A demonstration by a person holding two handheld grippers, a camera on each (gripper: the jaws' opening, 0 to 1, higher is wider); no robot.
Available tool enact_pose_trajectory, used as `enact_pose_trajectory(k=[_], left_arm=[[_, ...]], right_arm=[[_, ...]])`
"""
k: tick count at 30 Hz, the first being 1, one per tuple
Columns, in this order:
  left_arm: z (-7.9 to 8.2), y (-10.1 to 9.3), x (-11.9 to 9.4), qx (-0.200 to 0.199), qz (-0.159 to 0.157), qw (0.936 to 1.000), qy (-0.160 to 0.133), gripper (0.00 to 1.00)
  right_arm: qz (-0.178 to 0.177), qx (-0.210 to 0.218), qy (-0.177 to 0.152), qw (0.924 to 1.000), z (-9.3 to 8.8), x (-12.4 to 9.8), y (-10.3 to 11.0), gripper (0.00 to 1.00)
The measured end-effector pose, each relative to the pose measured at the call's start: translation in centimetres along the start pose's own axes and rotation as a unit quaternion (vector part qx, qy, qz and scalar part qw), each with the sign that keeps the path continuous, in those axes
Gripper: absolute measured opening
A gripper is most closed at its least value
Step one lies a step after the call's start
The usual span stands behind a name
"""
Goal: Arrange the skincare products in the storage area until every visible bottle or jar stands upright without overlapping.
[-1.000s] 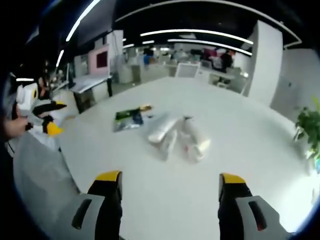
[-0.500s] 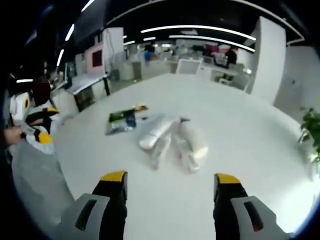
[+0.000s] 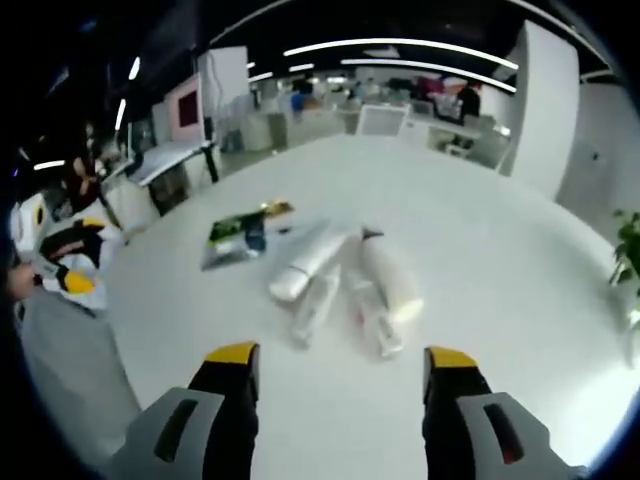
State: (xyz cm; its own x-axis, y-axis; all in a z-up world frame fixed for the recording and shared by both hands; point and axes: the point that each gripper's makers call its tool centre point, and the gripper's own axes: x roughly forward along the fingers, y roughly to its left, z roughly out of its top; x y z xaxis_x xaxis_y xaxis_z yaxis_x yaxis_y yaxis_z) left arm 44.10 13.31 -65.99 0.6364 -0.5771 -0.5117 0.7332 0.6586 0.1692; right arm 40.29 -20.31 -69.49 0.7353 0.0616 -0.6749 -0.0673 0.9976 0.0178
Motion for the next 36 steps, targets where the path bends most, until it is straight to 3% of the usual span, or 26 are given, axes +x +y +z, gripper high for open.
enact_pose_trajectory(k=[13, 20, 27, 36], left_arm=[[-0.3, -0.2, 0.2, -0.001, -0.005, 1.0000, 0.007, 0.71], [-0.6, -0.4, 0.3, 0.007, -0.010, 0.9998, 0.014, 0.70], [-0.7, -0.4, 0.3, 0.011, -0.009, 0.9998, 0.017, 0.69], [-1.0, -0.5, 0.4, 0.014, -0.010, 0.9996, 0.023, 0.68]], right_arm=[[-0.002, -0.026, 0.009, 0.9996, 1.0, 2.5, -1.9, 0.57], [-0.008, -0.020, 0.007, 0.9997, 1.5, 3.3, -2.7, 0.57], [-0.014, -0.039, 0.027, 0.9988, 1.4, 4.4, -4.0, 0.56], [-0.023, -0.047, 0.035, 0.9980, 2.6, 6.2, -5.5, 0.52]])
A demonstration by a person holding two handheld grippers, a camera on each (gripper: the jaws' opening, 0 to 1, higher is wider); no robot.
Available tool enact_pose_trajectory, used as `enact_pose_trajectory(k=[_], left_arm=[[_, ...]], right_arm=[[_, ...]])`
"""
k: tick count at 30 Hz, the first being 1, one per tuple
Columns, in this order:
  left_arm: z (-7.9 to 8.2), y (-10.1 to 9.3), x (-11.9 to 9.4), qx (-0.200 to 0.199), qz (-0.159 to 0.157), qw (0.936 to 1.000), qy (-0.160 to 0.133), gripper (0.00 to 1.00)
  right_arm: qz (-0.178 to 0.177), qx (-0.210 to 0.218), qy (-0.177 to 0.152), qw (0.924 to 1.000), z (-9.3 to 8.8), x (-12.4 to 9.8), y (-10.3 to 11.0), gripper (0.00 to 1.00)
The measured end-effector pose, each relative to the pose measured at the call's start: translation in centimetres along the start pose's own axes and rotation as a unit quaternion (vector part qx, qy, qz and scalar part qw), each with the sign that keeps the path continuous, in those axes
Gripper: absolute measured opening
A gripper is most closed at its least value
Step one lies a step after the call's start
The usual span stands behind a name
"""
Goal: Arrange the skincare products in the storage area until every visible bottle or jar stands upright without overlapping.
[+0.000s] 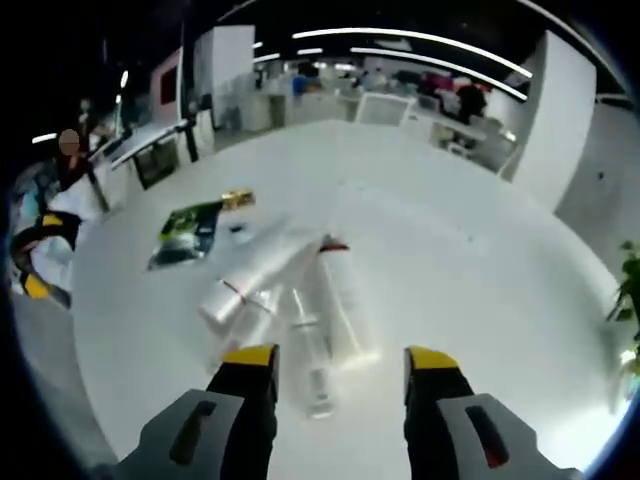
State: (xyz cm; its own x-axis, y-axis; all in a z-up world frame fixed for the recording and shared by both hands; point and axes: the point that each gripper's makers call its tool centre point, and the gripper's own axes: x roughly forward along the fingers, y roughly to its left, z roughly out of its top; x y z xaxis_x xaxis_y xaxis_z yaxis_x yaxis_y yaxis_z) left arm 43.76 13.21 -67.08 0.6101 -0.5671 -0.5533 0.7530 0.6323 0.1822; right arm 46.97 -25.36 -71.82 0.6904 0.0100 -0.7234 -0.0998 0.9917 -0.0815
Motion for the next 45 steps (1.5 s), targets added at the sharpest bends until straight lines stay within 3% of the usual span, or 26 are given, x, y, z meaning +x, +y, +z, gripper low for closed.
enact_pose_trajectory(k=[11, 24, 32, 40, 45], left_arm=[[-0.1, -0.1, 0.1, 0.005, -0.001, 1.0000, 0.006, 0.66], [-0.3, -0.1, 0.2, 0.013, 0.001, 0.9998, 0.011, 0.66], [-0.6, 0.1, 0.3, 0.014, 0.002, 0.9998, 0.015, 0.66], [-0.8, 0.1, 0.4, 0.016, 0.001, 0.9997, 0.019, 0.66], [-0.7, 0.0, 0.3, 0.016, 0.001, 0.9997, 0.020, 0.66]], right_arm=[[0.010, -0.030, 0.019, 0.9993, 0.7, 2.5, -0.3, 0.48], [0.021, -0.042, 0.026, 0.9986, 3.2, 6.2, -0.4, 0.46], [0.042, -0.055, 0.056, 0.9961, 2.9, 7.9, -0.1, 0.45], [0.062, -0.038, 0.086, 0.9937, 2.9, 9.2, 0.2, 0.43], [0.062, -0.027, 0.102, 0.9925, 2.8, 9.8, 0.0, 0.38]])
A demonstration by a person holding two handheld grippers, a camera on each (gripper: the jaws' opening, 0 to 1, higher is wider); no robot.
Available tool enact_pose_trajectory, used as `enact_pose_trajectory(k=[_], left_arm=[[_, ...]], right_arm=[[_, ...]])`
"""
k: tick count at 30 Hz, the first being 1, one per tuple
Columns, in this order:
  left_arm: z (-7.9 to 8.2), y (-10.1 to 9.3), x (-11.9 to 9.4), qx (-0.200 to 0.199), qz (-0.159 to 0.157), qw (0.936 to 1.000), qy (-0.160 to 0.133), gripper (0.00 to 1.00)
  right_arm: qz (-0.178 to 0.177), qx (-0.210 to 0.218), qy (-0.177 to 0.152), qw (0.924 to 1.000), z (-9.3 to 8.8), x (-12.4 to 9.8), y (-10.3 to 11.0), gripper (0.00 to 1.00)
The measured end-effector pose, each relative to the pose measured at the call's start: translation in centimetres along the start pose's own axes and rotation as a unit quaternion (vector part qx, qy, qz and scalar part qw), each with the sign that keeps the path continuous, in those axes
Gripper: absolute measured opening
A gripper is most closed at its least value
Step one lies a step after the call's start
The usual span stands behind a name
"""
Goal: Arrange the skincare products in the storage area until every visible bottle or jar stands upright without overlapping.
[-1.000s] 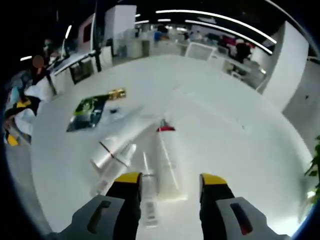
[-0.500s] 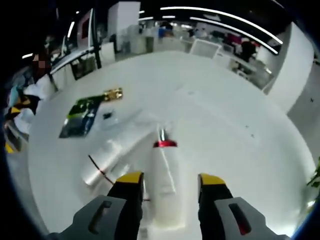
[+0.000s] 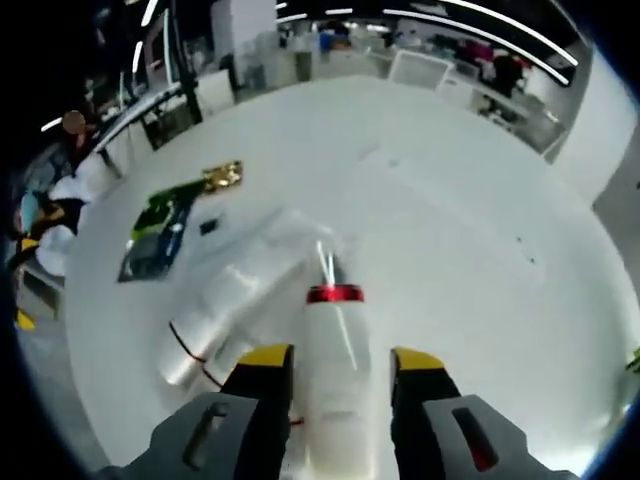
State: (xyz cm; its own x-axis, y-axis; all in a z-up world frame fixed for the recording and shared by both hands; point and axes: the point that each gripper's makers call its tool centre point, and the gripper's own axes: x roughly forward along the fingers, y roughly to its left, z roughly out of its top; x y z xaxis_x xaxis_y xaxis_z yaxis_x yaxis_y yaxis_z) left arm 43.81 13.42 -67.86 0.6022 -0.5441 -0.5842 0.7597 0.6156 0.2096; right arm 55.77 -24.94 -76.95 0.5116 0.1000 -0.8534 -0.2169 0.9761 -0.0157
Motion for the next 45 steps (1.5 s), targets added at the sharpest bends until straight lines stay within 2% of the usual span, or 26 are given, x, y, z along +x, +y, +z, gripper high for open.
enact_pose_trajectory(k=[2, 9, 14, 20, 22, 23, 24, 29, 37, 45], left_arm=[[0.0, 0.0, 0.0, 0.000, 0.000, 1.0000, 0.000, 0.66], [0.0, 0.0, 0.0, 0.001, 0.001, 1.0000, 0.002, 0.66], [-0.1, 0.0, 0.0, 0.002, 0.001, 1.0000, 0.004, 0.66], [-0.1, 0.2, 0.0, 0.002, 0.005, 1.0000, 0.006, 0.66], [-0.1, 0.2, 0.0, 0.002, 0.005, 1.0000, 0.006, 0.66], [-0.1, 0.2, 0.0, 0.002, 0.005, 1.0000, 0.006, 0.66], [-0.2, 0.2, 0.0, 0.003, 0.005, 1.0000, 0.007, 0.66], [-0.2, 0.1, 0.0, 0.005, 0.005, 0.9999, 0.009, 0.66], [-0.3, 0.1, 0.0, 0.010, 0.004, 0.9999, 0.010, 0.66], [-0.4, 0.2, 0.0, 0.012, 0.006, 0.9999, 0.011, 0.66]], right_arm=[[0.002, -0.003, 0.008, 1.0000, 0.0, 0.1, 0.0, 0.35], [0.015, -0.015, 0.032, 0.9993, 0.1, 1.0, 0.3, 0.35], [0.023, -0.028, 0.064, 0.9973, -0.1, 1.7, 0.6, 0.33], [0.025, -0.038, 0.079, 0.9958, -0.2, 2.0, 0.8, 0.31], [0.027, -0.036, 0.080, 0.9958, -0.2, 1.9, 0.7, 0.30], [-0.014, -0.040, 0.077, 0.9961, -0.1, 1.8, -0.8, 0.24], [0.019, -0.037, 0.077, 0.9962, -0.2, 1.8, 0.2, 0.24], [0.018, -0.027, 0.061, 0.9976, 0.0, 1.7, 0.2, 0.23], [0.014, -0.022, 0.058, 0.9980, 0.0, 1.7, 0.1, 0.22], [-0.015, -0.011, 0.046, 0.9988, -0.3, 1.4, -1.0, 0.21]])
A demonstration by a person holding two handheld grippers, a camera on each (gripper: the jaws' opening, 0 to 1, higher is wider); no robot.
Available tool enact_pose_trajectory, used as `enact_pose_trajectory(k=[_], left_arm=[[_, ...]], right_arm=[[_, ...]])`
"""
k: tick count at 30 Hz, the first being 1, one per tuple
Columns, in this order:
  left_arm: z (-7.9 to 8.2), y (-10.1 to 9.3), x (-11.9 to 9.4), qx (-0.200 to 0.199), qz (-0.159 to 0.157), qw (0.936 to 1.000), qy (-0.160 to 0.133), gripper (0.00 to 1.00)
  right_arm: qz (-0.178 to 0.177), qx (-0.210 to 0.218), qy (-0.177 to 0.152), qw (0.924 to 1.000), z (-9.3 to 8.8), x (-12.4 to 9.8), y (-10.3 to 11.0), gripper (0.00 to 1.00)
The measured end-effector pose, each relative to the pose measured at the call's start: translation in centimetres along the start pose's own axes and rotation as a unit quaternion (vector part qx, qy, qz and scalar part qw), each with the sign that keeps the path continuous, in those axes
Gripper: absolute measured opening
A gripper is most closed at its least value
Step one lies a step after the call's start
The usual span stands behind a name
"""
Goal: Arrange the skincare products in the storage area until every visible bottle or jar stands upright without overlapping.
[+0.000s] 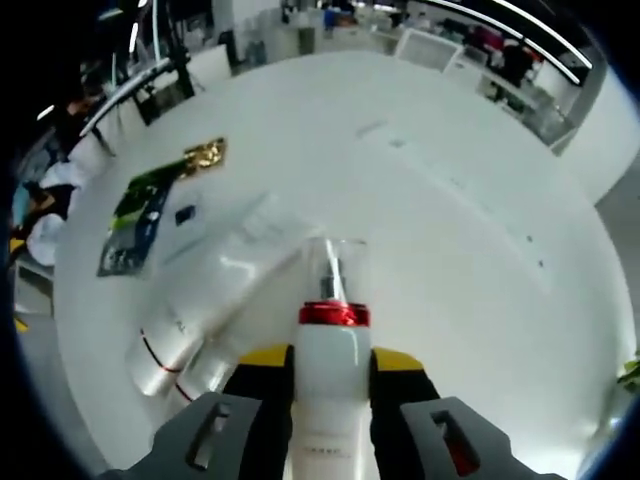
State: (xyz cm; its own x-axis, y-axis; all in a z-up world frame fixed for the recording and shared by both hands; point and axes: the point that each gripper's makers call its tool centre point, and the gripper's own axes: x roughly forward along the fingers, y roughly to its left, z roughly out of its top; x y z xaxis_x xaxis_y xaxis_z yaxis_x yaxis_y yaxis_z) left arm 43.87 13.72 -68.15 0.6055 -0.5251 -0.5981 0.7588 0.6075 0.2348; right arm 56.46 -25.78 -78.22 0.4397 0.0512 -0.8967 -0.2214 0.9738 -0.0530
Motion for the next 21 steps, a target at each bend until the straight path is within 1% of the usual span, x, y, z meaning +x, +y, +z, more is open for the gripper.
enact_pose_trajectory(k=[3, 8, 13, 21], left_arm=[[0.0, 0.0, 0.0, 0.001, -0.001, 1.0000, 0.000, 0.66], [0.0, -0.2, 0.0, 0.005, -0.003, 1.0000, 0.000, 0.66], [0.1, -0.3, 0.0, 0.010, -0.004, 0.9999, -0.001, 0.65], [0.1, -0.4, 0.0, 0.018, -0.005, 0.9998, -0.002, 0.65]], right_arm=[[-0.006, 0.005, -0.007, 0.9999, -0.1, -0.5, -0.5, 0.21], [-0.020, 0.012, -0.034, 0.9992, 0.5, -2.0, -1.5, 0.21], [-0.019, 0.030, -0.045, 0.9984, 0.3, -2.7, -1.8, 0.21], [-0.028, 0.038, -0.059, 0.9971, -0.1, -4.3, -2.1, 0.21]])
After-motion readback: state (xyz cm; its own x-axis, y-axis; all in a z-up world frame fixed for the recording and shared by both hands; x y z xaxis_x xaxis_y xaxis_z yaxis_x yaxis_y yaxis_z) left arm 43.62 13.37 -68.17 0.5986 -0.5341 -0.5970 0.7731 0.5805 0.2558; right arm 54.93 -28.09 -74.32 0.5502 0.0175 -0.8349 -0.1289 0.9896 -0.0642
